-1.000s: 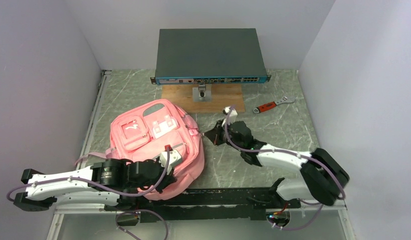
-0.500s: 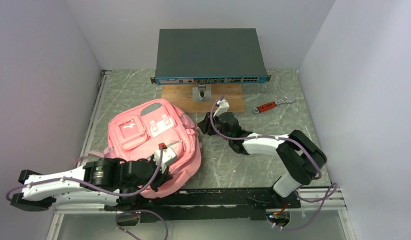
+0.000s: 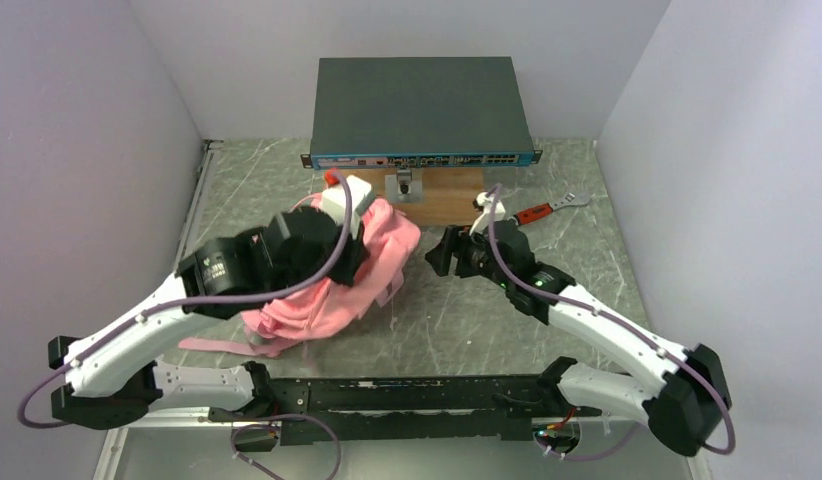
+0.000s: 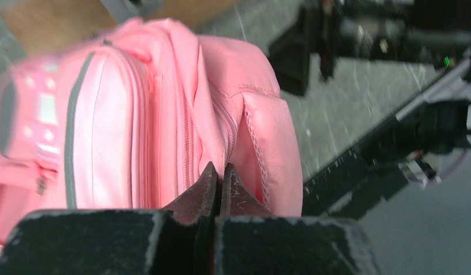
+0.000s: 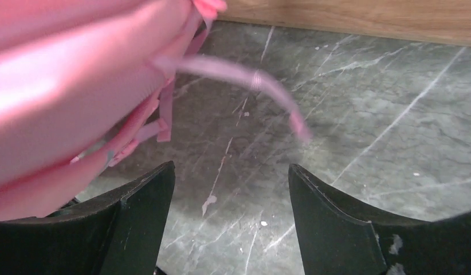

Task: Pack the student bag
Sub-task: Adjust the student bag at the center of the board.

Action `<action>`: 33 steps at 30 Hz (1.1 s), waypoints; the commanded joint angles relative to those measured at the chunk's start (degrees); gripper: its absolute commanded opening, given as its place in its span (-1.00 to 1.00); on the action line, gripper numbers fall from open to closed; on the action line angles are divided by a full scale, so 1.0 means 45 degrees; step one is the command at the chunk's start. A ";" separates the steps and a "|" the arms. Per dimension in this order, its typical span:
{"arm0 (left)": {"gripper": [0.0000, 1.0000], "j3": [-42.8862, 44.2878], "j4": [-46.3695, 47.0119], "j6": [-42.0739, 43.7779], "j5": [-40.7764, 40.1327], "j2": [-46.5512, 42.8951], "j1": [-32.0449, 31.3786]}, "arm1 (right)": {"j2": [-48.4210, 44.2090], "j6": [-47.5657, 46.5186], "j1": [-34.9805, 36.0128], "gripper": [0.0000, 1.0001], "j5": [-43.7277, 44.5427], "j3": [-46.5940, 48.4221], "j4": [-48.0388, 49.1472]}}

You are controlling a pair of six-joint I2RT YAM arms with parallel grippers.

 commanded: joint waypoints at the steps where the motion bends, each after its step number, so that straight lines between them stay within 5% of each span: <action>1: -1.00 0.4197 0.2501 0.2035 -0.0527 0.0984 0.0399 | -0.1481 0.0224 -0.0210 0.51 0.0693 0.0579 -0.1765; 9: -1.00 0.8591 0.3621 0.3181 -0.0992 0.2400 0.1292 | -0.2159 0.0279 -0.0603 0.55 0.1060 0.0874 -0.2455; 23: -1.00 1.0099 0.6258 0.1262 0.1067 0.5360 0.1673 | -0.3420 0.1321 -0.0708 0.55 0.2157 0.1494 -0.3363; 28: -1.00 0.9305 0.8200 -0.0104 0.1015 0.5936 0.1685 | -0.4037 0.0981 -0.0727 0.55 0.2764 0.2009 -0.4149; 33: -1.00 0.8742 1.0026 -0.0701 0.0223 0.6242 0.1447 | -0.3112 0.0550 -0.0731 0.54 0.0930 0.3074 -0.3706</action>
